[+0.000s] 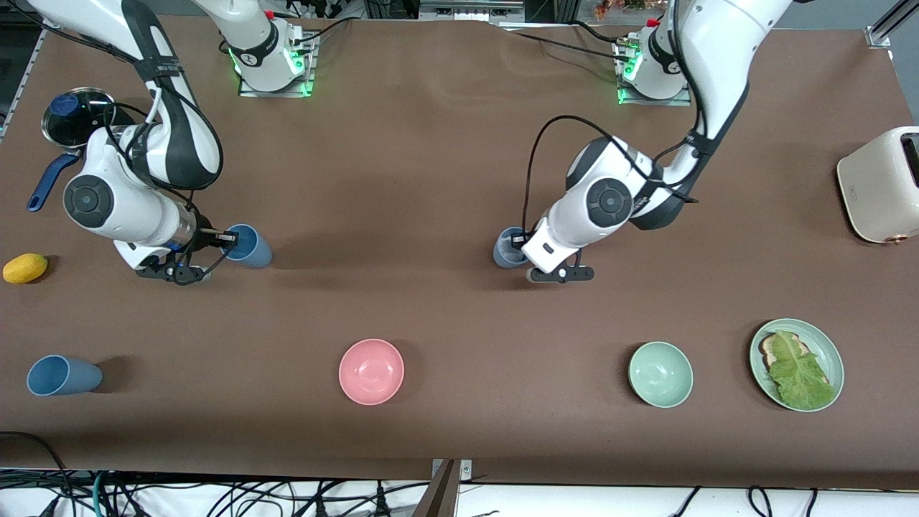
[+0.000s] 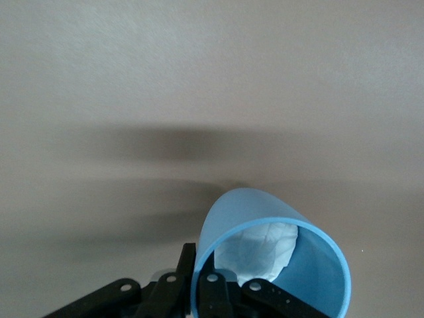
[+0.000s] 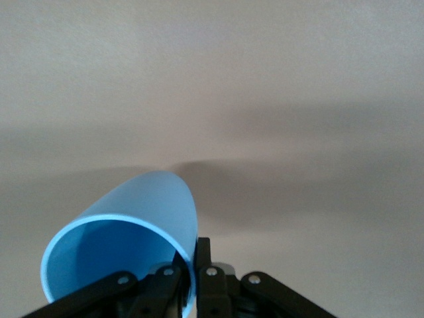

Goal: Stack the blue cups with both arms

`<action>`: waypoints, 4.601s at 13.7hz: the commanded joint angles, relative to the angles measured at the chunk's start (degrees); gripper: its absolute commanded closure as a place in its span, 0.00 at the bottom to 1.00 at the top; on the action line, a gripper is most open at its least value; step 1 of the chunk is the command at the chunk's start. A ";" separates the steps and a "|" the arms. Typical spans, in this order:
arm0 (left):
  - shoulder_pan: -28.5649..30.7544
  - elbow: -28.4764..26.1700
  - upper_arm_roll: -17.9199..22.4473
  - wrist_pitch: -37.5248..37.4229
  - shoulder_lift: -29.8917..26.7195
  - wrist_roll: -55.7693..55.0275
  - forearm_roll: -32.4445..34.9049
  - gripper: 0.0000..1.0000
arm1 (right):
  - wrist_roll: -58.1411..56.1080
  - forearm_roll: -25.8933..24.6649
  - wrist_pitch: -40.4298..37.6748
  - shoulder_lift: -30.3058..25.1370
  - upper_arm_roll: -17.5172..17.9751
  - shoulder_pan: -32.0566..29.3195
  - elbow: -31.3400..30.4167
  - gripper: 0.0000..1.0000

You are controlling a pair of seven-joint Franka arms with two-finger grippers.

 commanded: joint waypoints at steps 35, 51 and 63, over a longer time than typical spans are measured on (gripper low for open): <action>6.28 0.61 24.93 -31.77 -36.48 39.59 0.35 0.00 | 84.02 13.36 -4.59 26.69 0.52 42.81 48.81 1.00; 6.98 4.47 24.75 -35.91 -34.81 39.42 0.61 0.00 | 84.03 12.75 -3.54 28.36 0.26 43.08 48.81 0.00; 6.98 4.47 24.66 -36.00 -34.81 39.42 0.61 0.00 | 57.62 12.48 -28.90 20.54 -5.44 37.98 47.93 0.00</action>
